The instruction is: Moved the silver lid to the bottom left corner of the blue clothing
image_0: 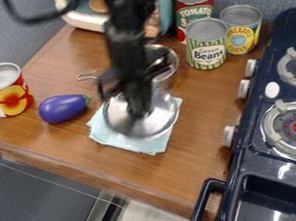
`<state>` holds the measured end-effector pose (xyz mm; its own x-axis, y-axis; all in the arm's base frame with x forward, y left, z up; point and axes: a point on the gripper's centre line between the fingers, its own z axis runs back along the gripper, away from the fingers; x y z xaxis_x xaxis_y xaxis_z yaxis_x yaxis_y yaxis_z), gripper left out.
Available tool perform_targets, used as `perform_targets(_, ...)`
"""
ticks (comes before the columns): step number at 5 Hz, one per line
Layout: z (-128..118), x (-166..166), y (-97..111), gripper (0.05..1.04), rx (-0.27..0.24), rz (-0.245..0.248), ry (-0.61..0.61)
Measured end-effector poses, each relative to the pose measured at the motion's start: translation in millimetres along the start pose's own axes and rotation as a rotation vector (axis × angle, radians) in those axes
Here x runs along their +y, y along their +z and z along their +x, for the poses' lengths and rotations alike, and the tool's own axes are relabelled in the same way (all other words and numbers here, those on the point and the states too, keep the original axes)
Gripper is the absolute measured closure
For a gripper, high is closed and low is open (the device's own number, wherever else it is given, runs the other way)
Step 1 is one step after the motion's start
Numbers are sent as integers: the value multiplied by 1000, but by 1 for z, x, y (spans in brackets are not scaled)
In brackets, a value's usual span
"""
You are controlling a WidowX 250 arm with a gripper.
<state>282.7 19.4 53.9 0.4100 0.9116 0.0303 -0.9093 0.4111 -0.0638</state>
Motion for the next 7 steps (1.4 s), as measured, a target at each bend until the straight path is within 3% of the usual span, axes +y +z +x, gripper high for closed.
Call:
perform_targets(1, 4, 3, -3, 1032, -118, -73, 240)
perform_targets(2, 1, -3, -5, 1032, -261, -115, 480)
perform_targets(3, 4, -4, -12, 1032, -254, -131, 579)
perform_targets(5, 15, 1, -31, 1032, -156, -53, 613)
perform_targets(7, 33, -2, -42, 1032, -91, 202, 307)
